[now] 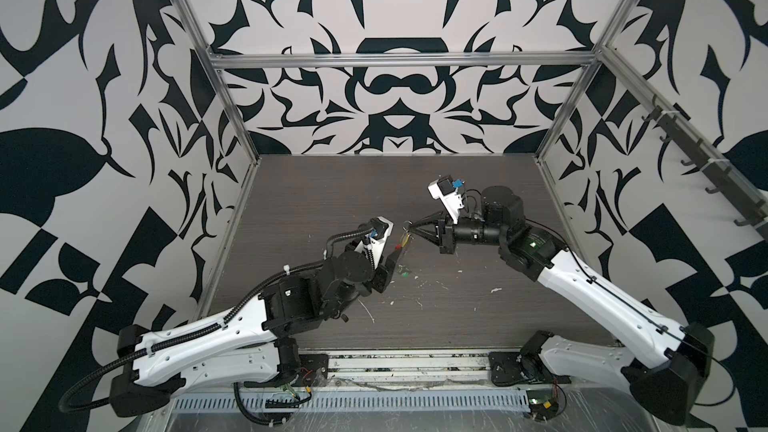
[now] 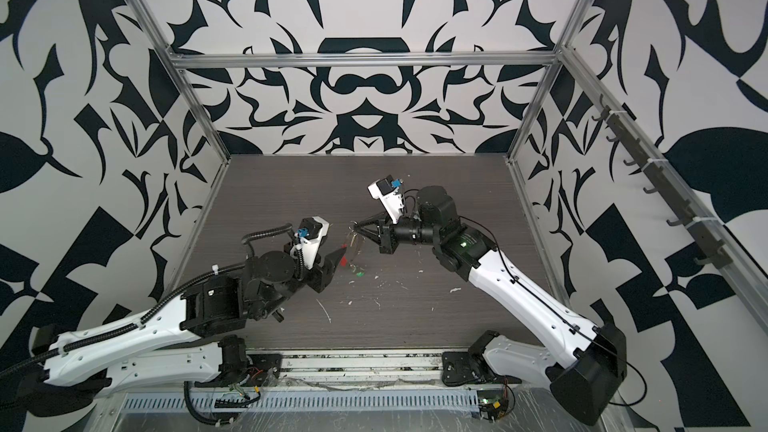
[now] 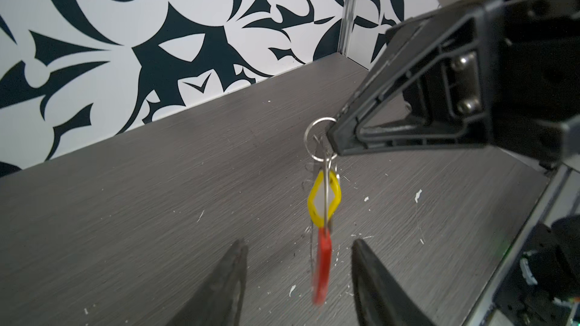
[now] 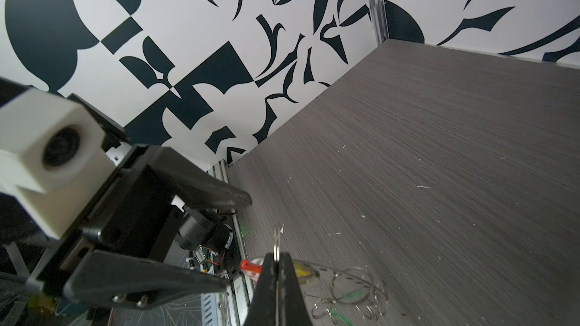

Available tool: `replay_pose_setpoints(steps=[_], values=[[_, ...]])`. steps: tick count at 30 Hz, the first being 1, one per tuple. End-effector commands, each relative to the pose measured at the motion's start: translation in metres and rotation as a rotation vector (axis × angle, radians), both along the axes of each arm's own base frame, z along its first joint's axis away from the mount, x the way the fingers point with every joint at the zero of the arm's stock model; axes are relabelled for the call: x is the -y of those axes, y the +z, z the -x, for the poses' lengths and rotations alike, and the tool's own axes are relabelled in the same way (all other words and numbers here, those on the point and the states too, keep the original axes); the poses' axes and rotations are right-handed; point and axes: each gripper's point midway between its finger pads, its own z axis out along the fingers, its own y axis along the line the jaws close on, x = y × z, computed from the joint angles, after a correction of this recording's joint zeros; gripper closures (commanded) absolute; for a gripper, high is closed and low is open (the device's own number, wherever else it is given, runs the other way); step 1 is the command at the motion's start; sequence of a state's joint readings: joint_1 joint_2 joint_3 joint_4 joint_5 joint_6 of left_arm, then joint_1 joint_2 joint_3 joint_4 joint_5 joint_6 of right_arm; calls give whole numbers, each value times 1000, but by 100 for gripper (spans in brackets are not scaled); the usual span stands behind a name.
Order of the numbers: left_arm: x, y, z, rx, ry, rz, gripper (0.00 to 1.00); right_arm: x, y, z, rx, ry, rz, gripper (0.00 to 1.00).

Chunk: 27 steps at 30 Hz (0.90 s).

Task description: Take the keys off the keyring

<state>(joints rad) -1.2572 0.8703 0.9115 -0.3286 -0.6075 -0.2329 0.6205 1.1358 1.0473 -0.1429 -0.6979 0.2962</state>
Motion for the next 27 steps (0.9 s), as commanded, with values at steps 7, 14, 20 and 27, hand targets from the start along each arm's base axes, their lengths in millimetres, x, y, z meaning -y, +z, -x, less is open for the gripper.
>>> replay_pose_setpoints(steps=[7, 14, 20, 27], values=[[3, 15, 48, -36, -335, 165, 50, 10, 1, 36, 64, 277, 19, 100], [10, 13, 27, -209, -398, 272, 54, 9, -8, 37, 44, 296, 36, 100], [20, 14, 13, -292, -483, 361, 54, 10, -13, 34, 34, 277, 48, 100], [35, 9, 9, -347, -527, 352, 63, 6, -9, 33, 35, 281, 24, 100]])
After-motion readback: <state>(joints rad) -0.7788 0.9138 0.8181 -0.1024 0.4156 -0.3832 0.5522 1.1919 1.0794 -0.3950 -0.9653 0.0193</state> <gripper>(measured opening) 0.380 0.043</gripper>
